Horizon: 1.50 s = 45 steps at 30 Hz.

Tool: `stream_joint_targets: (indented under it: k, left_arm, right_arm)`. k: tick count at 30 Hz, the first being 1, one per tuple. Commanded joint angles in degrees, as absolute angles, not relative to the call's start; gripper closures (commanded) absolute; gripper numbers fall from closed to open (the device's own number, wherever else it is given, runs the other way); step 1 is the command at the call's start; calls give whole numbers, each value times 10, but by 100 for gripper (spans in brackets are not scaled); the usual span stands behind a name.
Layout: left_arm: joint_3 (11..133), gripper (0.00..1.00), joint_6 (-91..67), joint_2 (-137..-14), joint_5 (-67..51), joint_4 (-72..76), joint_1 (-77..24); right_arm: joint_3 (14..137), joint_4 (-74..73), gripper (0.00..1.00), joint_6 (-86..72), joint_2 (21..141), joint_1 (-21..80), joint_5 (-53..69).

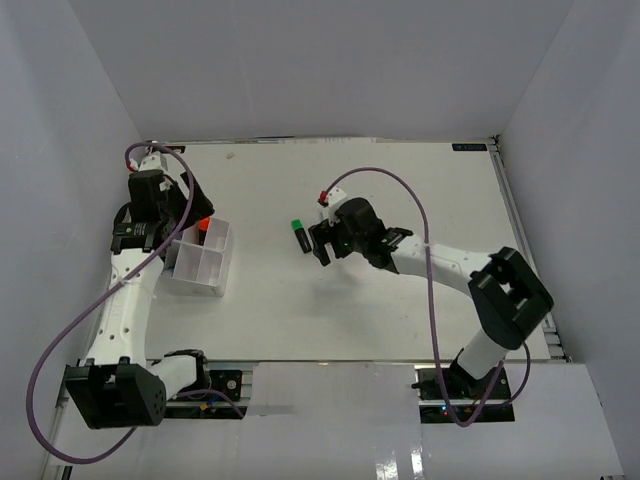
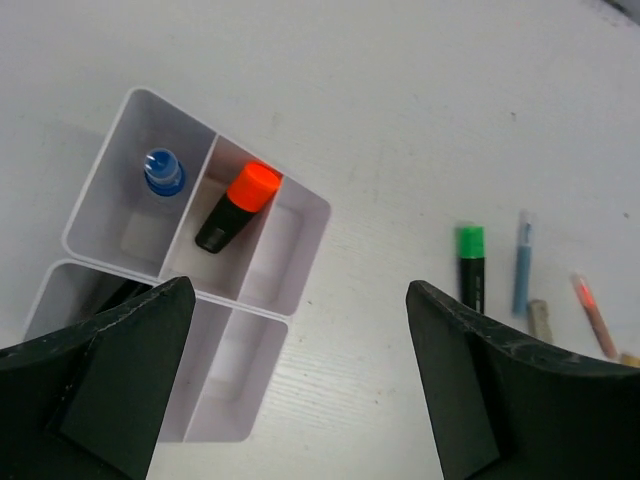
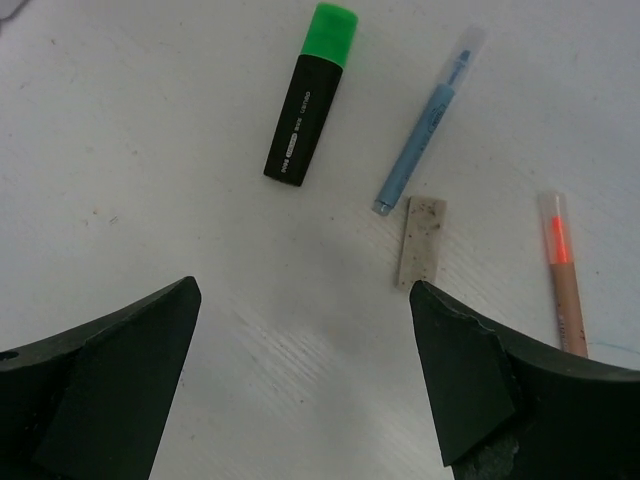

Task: Sort the stationery into containers
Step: Pick up the pen from the center of the board.

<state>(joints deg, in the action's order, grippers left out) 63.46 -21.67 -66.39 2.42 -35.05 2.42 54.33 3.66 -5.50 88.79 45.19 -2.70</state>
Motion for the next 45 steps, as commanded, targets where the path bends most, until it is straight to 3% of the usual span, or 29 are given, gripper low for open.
stream_joint_targets:
  k: [1, 11, 17, 23, 25, 32, 40, 45]
  left_arm:
    - [644, 2, -221, -619, -50, -393, 26]
    - [624, 2, -228, -595, -155, -424, 25]
    - [624, 2, -251, -606, -221, -414, 25]
    - [620, 2, -289, -620, -259, -390, 14]
    - [614, 2, -309, -626, -260, -380, -14]
    - [624, 7, -353, -670, -220, -343, -119]
    - [642, 11, -396, -716, -227, -308, -180]
    - [658, 14, -414, -730, -225, -296, -212]
  right_arm:
    - [635, -11, 9, -48, 966, 467, -43]
    - [799, -57, 19, -74, 1160, 487, -104]
    - [802, -45, 29, -69, 1197, 491, -117]
    - [737, -7, 59, -63, 1164, 492, -112]
    - [702, 19, 73, -63, 1146, 492, -107]
    - [558, 132, 91, -52, 987, 501, -64]
    - [433, 236, 89, -51, 805, 519, -6]
    - [393, 274, 87, -53, 758, 522, 23]
